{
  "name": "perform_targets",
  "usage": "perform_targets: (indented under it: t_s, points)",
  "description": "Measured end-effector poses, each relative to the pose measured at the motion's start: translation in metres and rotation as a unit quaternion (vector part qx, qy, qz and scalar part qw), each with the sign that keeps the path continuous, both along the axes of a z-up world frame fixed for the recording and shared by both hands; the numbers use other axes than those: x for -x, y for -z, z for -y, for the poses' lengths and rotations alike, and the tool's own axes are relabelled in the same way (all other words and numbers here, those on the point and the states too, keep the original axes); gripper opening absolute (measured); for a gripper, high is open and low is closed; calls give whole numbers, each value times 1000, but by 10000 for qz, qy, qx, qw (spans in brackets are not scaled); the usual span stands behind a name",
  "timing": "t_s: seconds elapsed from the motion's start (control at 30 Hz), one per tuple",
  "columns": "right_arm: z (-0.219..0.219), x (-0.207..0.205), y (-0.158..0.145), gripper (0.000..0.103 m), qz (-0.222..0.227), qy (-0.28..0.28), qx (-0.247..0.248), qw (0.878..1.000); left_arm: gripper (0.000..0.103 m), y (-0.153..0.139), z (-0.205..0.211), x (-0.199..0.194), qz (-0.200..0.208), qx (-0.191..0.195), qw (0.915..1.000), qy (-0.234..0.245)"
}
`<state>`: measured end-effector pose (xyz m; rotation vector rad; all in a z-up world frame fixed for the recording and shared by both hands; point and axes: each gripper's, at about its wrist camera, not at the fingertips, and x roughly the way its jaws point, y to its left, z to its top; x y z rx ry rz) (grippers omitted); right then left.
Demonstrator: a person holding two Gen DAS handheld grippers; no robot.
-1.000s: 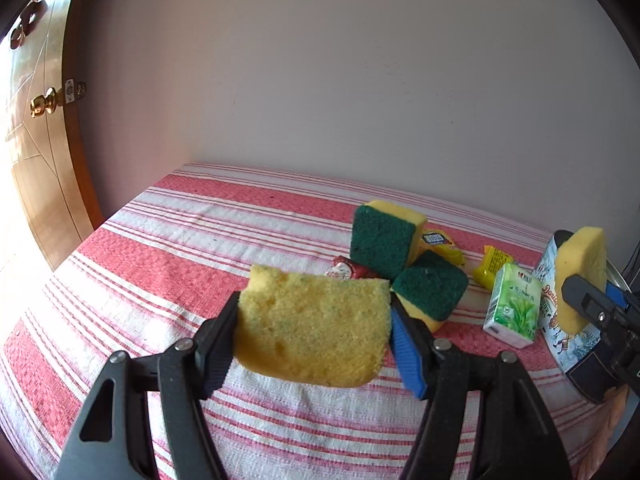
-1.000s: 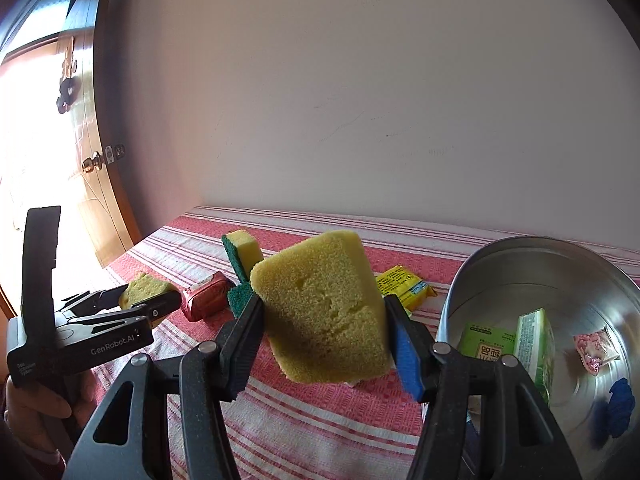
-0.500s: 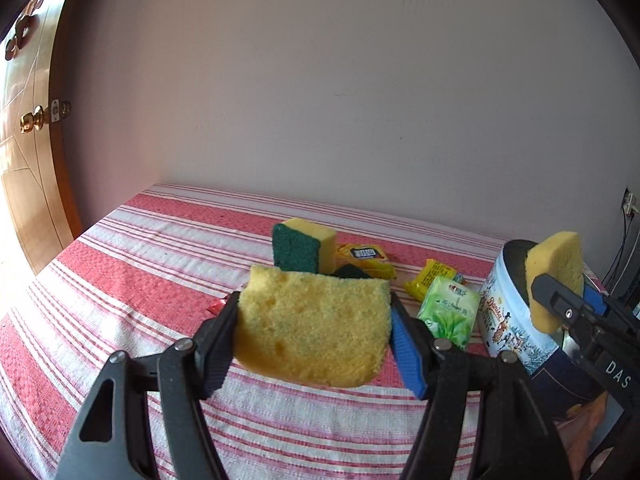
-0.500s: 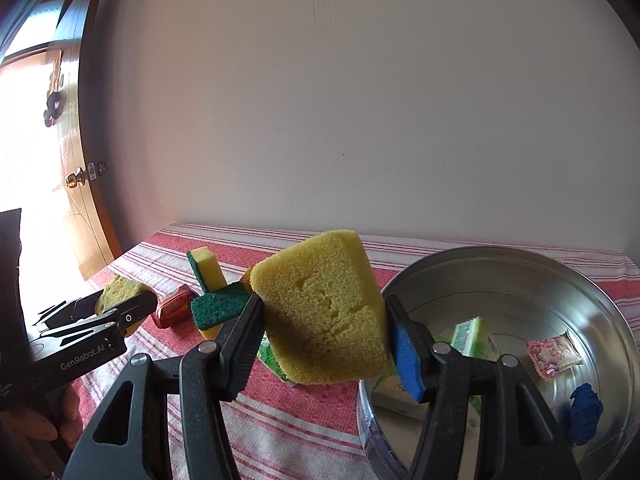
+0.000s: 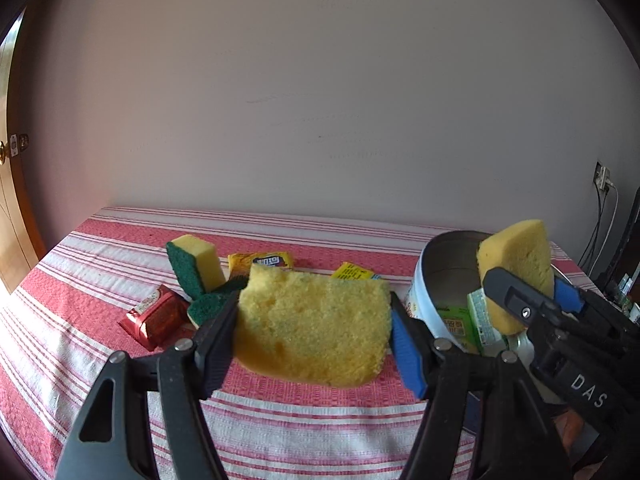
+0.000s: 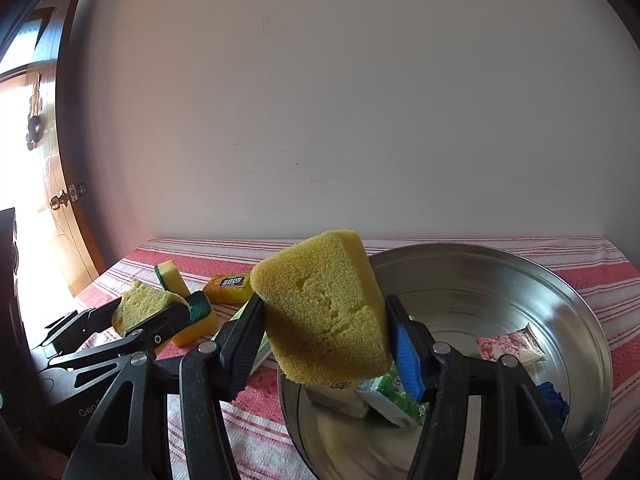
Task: Organize objects
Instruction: 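Carry both yellow sponges with both tools over the metal tin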
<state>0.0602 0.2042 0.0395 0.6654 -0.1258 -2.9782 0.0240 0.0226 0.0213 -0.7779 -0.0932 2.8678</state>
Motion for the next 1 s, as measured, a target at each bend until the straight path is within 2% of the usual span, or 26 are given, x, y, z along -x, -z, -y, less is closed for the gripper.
perform_targets:
  t_s: [0.57,1.0]
  points:
    - [-63,-18,-5,61,-66,586,13,9983,68,-3,-64,2,-73,41,9992,389]
    - [-107,-1,6,61,287,1255,-132,9916,68,4,-115,17,-11,256,9969,740]
